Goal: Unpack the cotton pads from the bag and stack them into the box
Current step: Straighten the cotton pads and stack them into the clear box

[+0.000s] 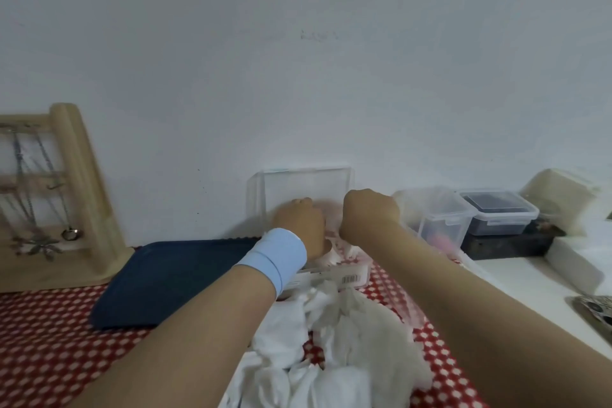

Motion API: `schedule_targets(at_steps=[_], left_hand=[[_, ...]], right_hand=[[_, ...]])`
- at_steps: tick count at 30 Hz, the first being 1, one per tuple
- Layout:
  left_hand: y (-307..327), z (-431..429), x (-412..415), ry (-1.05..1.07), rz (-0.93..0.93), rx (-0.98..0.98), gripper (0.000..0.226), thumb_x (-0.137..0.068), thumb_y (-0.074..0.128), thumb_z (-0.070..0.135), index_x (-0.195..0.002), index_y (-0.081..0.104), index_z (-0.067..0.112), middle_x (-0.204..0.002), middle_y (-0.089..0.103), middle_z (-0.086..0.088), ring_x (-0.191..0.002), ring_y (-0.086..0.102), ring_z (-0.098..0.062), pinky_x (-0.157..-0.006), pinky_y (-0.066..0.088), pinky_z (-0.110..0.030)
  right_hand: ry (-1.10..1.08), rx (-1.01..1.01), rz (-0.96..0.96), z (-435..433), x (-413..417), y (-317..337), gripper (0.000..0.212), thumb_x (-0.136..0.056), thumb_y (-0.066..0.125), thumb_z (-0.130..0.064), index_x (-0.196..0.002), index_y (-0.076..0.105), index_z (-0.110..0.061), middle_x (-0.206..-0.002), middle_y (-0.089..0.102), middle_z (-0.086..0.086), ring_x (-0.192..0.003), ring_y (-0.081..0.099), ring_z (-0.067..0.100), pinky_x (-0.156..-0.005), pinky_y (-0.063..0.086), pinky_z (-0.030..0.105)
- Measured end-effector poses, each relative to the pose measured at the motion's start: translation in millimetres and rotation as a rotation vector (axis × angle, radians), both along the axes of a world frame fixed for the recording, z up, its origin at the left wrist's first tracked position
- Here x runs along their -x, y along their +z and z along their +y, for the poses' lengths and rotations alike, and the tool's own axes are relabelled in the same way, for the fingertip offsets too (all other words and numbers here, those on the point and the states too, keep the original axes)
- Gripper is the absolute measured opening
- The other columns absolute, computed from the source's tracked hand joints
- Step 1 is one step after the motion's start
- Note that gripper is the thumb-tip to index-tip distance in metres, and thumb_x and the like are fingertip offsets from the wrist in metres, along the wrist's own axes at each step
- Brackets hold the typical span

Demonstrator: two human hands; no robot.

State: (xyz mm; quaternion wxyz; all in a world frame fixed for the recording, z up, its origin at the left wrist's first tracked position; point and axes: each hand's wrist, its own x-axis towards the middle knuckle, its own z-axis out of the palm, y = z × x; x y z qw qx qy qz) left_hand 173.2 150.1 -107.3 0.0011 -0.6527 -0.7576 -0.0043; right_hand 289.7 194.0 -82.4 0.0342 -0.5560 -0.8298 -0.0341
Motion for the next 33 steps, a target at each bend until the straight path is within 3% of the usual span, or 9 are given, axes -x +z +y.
schedule_targets(at_steps=[6,10,14,17,20,25,28,30,33], left_hand=[[-1.0,-14.5,10.5,-0.056,-0.083,0.012,0.046,-0.098,0.049,0.048,-0.139,0.058,0.029,-0.139,0.045,-0.007,-0.131,0.042,-0.028,-0.107,0.037,-0.040],[-0.9,-34.0,22.4,-0.085,-0.235,-0.023,0.055,-0.097,0.052,0.045,-0.148,0.045,0.027,-0.148,0.042,-0.004,-0.138,0.036,-0.028,-0.111,0.035,-0.039],[-8.2,-51.0,23.1,-0.109,-0.241,0.101,0.070,-0.100,0.039,0.055,-0.160,0.021,0.025,-0.168,0.019,0.000,-0.154,0.015,-0.023,-0.124,0.018,-0.043],[-12.2,-52.9,15.5,-0.130,-0.183,0.142,0.074,-0.103,0.032,0.056,-0.163,0.006,0.022,-0.171,0.001,-0.001,-0.158,-0.003,-0.021,-0.127,0.003,-0.043],[-14.0,-48.7,12.9,-0.109,-0.209,0.099,0.077,-0.103,0.030,0.060,-0.163,0.000,0.024,-0.171,-0.005,0.000,-0.158,-0.007,-0.020,-0.127,-0.001,-0.041],[-12.7,-52.5,10.7,-0.101,-0.241,0.117,0.080,-0.100,0.033,0.062,-0.163,-0.001,0.027,-0.172,-0.003,0.001,-0.158,-0.002,-0.019,-0.127,0.003,-0.042],[6.3,-73.3,15.5,-0.079,-0.355,-0.031,0.071,-0.103,0.043,0.048,-0.162,0.011,0.026,-0.170,0.011,0.001,-0.156,0.012,-0.020,-0.125,0.015,-0.038],[17.6,-88.4,19.7,-0.065,-0.408,-0.143,0.055,-0.102,0.050,0.039,-0.153,0.035,0.027,-0.155,0.040,0.000,-0.140,0.039,-0.020,-0.115,0.035,-0.036],[24.1,-119.1,25.1,-0.010,-0.608,-0.093,0.031,-0.100,0.056,0.038,-0.129,0.053,0.028,-0.115,0.061,0.007,-0.101,0.061,-0.011,-0.083,0.049,-0.026]], right_hand=[[0.014,-0.023,-0.038,-3.1,16.4,-5.7,0.014,-0.086,0.064,-0.018,-0.078,0.053,-0.016,-0.069,0.053,-0.002,-0.057,0.050,0.015,-0.058,0.043,0.027],[-0.082,0.452,0.311,0.1,14.2,-2.4,0.019,-0.092,0.058,-0.024,-0.081,0.053,-0.009,-0.072,0.061,0.007,-0.050,0.058,0.019,-0.052,0.045,0.026],[-0.152,0.567,0.371,-1.6,9.1,0.3,0.017,-0.098,0.042,-0.010,-0.084,0.050,-0.002,-0.063,0.058,0.017,-0.037,0.050,0.021,-0.046,0.037,0.024],[-0.092,0.595,0.324,-1.6,-0.5,0.9,0.018,-0.100,0.043,-0.010,-0.102,0.057,0.001,-0.094,0.070,0.020,-0.054,0.061,0.024,-0.048,0.043,0.027],[-0.036,0.454,0.360,-0.9,-10.8,5.3,0.020,-0.096,0.044,-0.013,-0.102,0.061,-0.003,-0.107,0.073,0.012,-0.046,0.066,0.017,-0.054,0.052,0.026],[0.147,0.388,0.258,-21.5,-15.3,-5.2,0.037,-0.096,0.045,-0.019,-0.125,0.068,-0.017,-0.100,0.074,0.001,-0.057,0.069,0.016,-0.062,0.053,0.025],[0.203,0.242,0.278,-30.6,-19.8,-1.4,0.040,-0.097,0.050,-0.024,-0.135,0.060,-0.024,-0.133,0.064,0.000,-0.101,0.069,0.017,-0.092,0.053,0.029],[0.254,0.116,0.378,-41.2,-23.6,10.5,0.034,-0.095,0.051,-0.020,-0.124,0.066,-0.027,-0.131,0.064,-0.004,-0.116,0.061,0.016,-0.100,0.049,0.032],[0.430,0.178,0.393,-78.0,-23.2,25.5,0.030,-0.089,0.055,-0.015,-0.106,0.073,-0.031,-0.116,0.067,-0.012,-0.101,0.060,0.008,-0.094,0.050,0.029]])
